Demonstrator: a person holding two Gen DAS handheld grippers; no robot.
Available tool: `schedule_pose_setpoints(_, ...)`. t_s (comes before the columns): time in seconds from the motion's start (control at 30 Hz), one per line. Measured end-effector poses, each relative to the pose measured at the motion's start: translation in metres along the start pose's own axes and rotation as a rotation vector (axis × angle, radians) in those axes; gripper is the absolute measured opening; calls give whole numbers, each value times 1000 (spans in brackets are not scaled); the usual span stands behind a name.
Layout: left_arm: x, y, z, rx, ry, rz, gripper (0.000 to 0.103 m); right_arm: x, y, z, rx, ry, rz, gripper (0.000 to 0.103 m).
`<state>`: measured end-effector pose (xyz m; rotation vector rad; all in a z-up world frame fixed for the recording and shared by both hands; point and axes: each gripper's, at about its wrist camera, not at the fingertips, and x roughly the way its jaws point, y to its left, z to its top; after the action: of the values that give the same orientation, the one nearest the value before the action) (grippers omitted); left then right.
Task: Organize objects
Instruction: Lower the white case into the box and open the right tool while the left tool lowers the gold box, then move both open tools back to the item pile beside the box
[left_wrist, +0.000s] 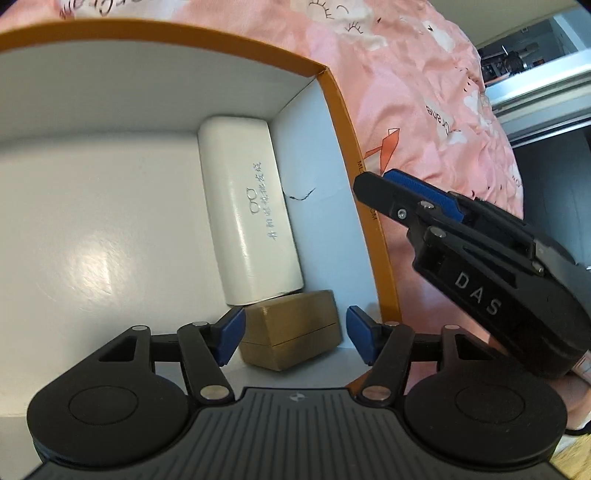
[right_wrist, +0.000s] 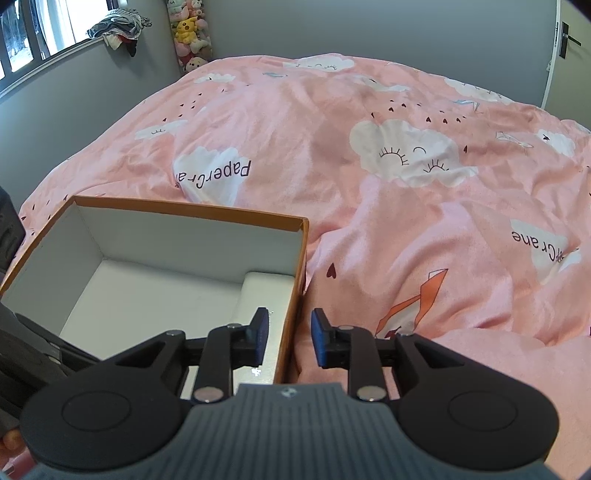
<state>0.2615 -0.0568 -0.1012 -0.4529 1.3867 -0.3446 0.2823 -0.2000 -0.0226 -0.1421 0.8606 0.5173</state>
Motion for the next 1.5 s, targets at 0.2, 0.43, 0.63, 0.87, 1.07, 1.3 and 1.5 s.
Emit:
schedule_pose_setpoints(0.2,5,2,-4,13,23,1,36,-1,3,-1,-6,-8,-9,26)
schedule_pose_setpoints(0.43,5,-2,-8,27,8,8,35,-2,4,-4,-8,-1,-7,26)
schedule_pose_setpoints(0.63,-34,-12,-26,113,-143,32,35,-21,10,-6,-5,-28,5,26)
schedule_pose_setpoints(0.87,-110,-26,-79,275,-396,123,35,-71,33,-27,24,-91,84,30)
schedule_pose_setpoints(1.07,-131,-12,-123,247,-402,140,35,-101,52,-63,87,-107,128,31)
schedule_pose_setpoints(1.3,-118,27,-166,114,-276,144,35,-102,72,-112,110,6,136,30)
schedule_pose_setpoints(1.5,-94,31,-189,87,-183,136,35,-98,98,-139,33,102,146,26)
